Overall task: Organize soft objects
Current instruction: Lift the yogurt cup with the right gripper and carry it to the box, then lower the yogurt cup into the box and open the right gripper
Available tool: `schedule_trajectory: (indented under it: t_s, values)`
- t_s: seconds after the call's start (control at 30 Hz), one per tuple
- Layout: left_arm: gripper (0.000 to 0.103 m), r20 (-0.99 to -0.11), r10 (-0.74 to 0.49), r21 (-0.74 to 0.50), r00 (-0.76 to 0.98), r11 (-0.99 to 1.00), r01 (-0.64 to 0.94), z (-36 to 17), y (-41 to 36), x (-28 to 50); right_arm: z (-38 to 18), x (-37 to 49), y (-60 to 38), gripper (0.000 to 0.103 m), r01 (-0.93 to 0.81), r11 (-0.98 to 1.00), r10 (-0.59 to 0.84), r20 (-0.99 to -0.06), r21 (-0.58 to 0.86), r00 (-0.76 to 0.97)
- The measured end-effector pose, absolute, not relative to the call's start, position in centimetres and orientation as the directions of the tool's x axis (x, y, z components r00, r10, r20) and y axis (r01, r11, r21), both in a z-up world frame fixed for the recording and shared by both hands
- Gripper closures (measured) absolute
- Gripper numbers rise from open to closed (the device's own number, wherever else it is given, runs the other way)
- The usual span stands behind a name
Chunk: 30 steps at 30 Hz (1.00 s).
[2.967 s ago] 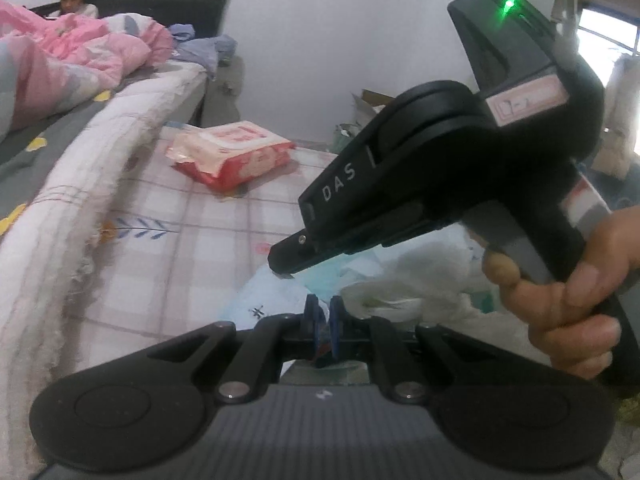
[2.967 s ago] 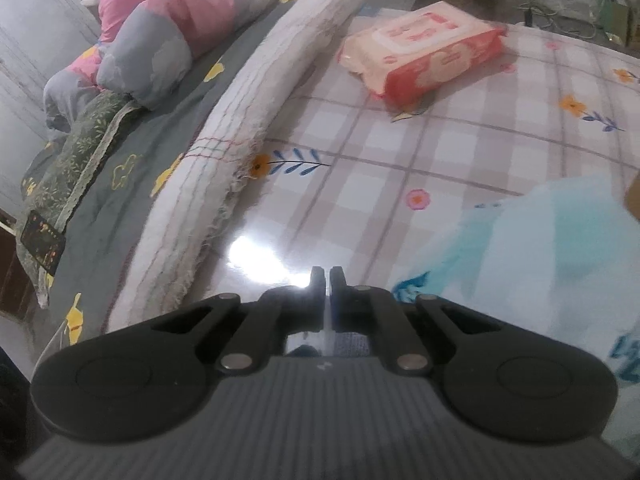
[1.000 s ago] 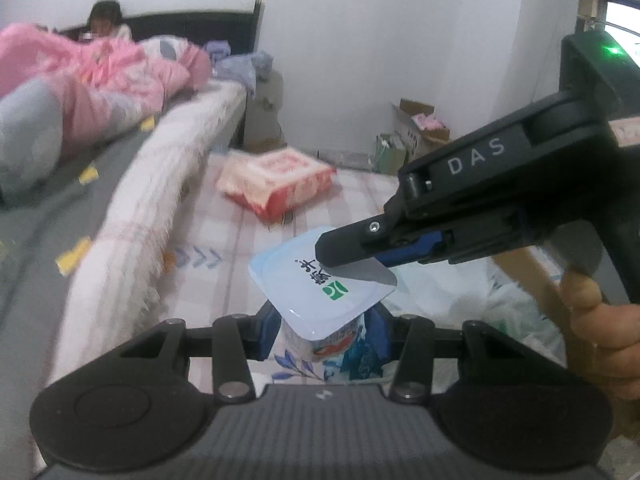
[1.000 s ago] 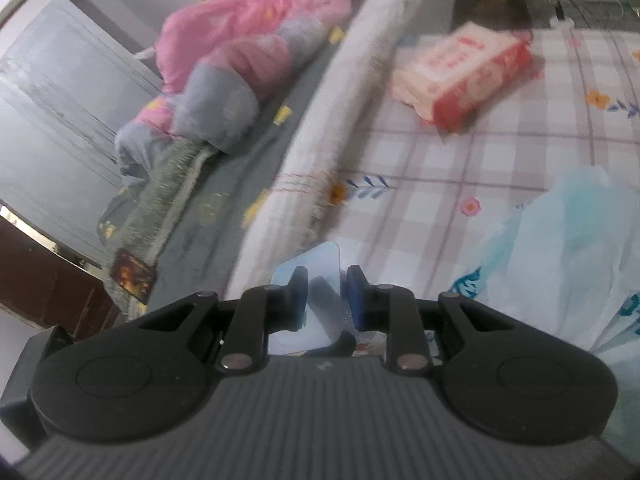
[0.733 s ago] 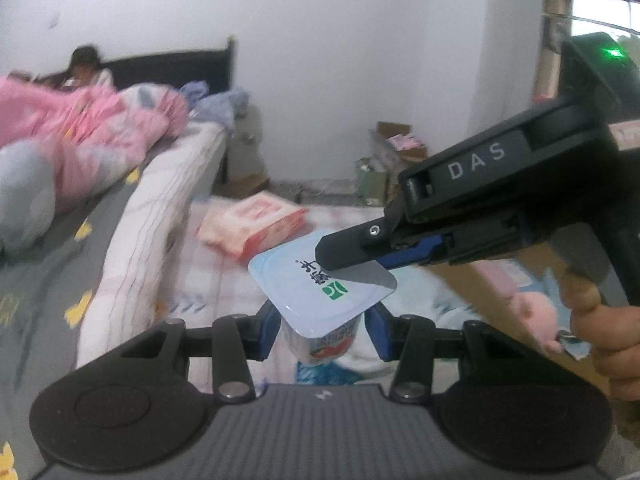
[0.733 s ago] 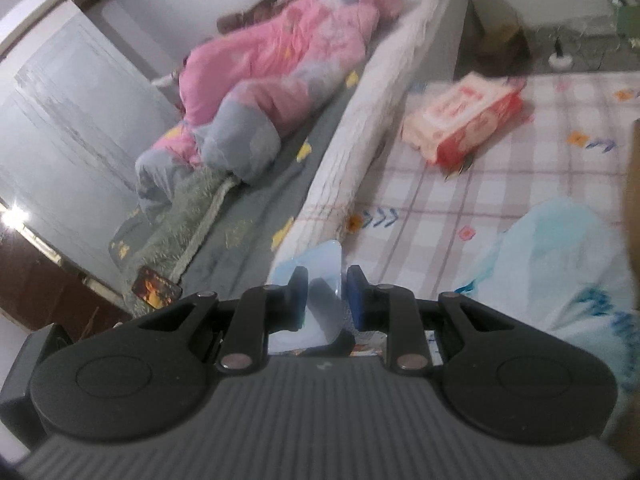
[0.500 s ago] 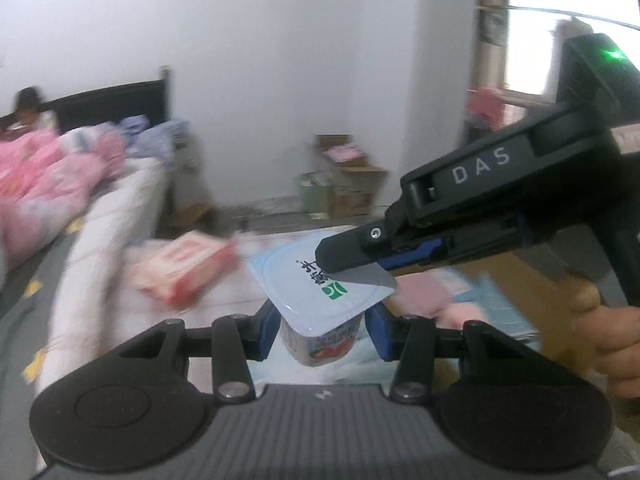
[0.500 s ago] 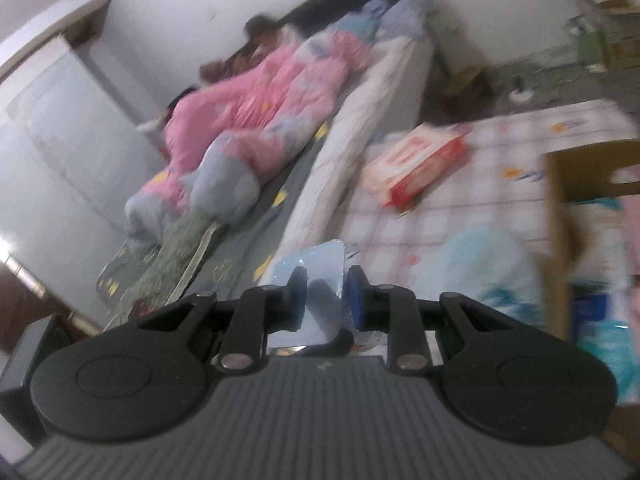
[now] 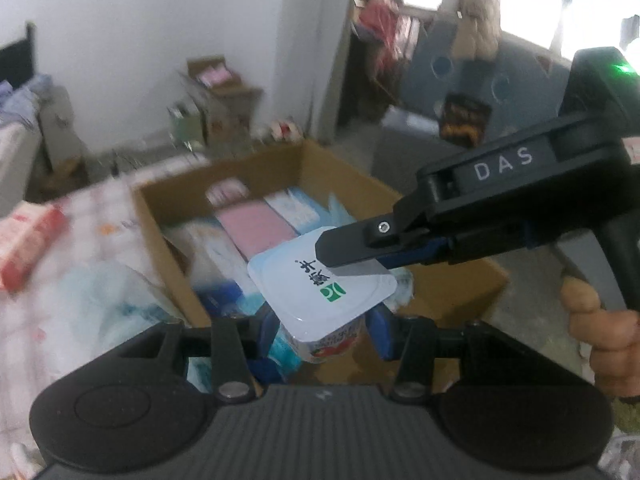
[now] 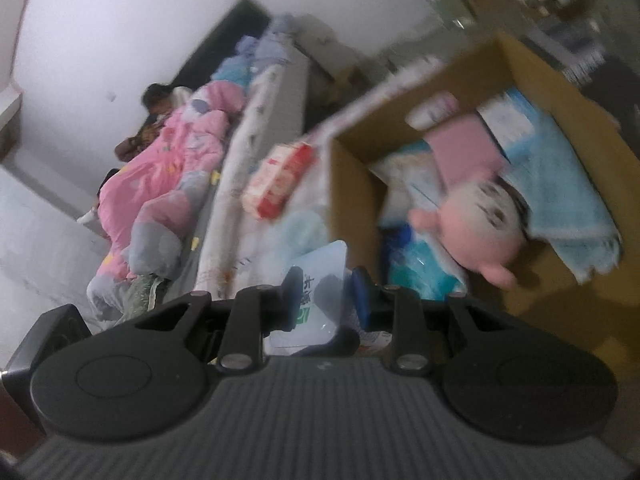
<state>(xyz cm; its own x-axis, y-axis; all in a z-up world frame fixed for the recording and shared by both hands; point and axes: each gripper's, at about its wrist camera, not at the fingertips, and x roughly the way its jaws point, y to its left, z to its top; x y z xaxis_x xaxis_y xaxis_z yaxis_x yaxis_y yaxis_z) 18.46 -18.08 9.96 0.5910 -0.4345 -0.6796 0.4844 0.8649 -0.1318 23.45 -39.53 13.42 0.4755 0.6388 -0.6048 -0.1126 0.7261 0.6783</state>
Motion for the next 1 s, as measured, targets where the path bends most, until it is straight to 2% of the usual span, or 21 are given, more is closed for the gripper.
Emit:
schedule_trajectory:
  t_s: [0.23,0.37,0.47,0.73,0.9,1.0]
  values:
    - [0.055,-0.775,-0.370,-0.091,0.513,0.868,0.487,6.4,-19.8,19.4,7.6,24.4,-40.8,0.076,-0.026,0.674,0.687,-0.614,0.738,0.388]
    - [0.052,-0.798,-0.357,-0.084,0.486,0.864,0.496,5.7,-19.5,18.9,4.9,25.9,-40.3,0.076,0.005,0.689,0.681,-0.650,0.725,0.338]
    - [0.048,-0.776,-0.366,-0.062,0.514,0.855,0.515,6.6,-19.0,17.8,2.9,26.7,-40.4,0.076,0.043,0.691,0.684,-0.672,0.721,0.284]
    - [0.047,-0.721,-0.398,-0.075,0.567,0.858,0.507,9.0,-17.0,15.9,2.3,27.4,-39.4,0.076,0.018,0.765,0.617,-0.741,0.644,0.266]
    - [0.047,-0.692,-0.404,-0.107,0.599,0.877,0.469,9.8,-14.4,15.1,3.2,27.4,-39.8,0.076,0.000,0.795,0.575,-0.755,0.606,0.315]
    - [0.043,-0.669,-0.395,-0.117,0.630,0.893,0.435,10.2,-12.5,14.4,4.0,27.5,-40.8,0.073,0.001,0.801,0.561,-0.751,0.599,0.348]
